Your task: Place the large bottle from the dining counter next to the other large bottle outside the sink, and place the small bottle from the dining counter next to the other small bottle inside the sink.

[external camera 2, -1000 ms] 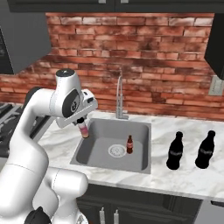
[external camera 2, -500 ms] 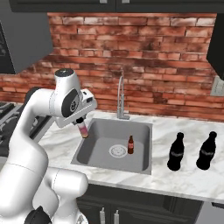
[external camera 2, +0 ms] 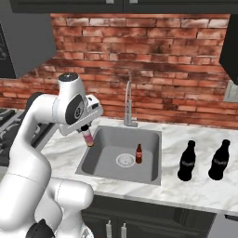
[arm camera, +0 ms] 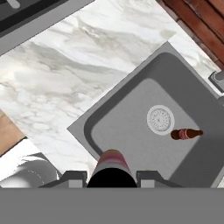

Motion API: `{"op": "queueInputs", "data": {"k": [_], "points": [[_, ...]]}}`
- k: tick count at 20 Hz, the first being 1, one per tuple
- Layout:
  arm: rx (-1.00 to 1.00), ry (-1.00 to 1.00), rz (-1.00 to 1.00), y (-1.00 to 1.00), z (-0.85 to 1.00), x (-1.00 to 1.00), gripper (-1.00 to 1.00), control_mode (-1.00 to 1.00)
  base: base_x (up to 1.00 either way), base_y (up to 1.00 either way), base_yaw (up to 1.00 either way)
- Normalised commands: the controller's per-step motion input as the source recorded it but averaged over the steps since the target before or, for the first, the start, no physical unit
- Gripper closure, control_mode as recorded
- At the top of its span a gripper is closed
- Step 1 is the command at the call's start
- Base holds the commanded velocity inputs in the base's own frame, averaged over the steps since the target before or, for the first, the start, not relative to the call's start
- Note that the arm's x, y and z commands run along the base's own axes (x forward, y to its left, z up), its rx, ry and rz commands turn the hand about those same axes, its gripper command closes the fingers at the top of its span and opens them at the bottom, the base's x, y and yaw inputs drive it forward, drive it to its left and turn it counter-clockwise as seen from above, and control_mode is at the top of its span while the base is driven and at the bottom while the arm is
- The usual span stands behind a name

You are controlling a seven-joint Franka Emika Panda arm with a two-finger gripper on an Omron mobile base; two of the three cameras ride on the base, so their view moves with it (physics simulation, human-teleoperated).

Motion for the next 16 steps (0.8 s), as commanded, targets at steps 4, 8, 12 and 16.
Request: {"op": "queueInputs", "data": {"k": [4,8,12,16], "points": [[0.00,0.00,0.00,0.00,0.00,0.00,1.00,-1.00,0.00,0.00,0.00],[0.00,0.00,0.00,0.00,0.00,0.00,1.00,-1.00,0.00,0.00,0.00],[0.00,0.00,0.00,-0.01,0.00,0.00,1.00,-1.00,0.00,0.00,0.00],[0.00,0.00,0.00,-0.01,-0.04,0.01,1.00,-1.00,0.00,0.00,0.00]]}}
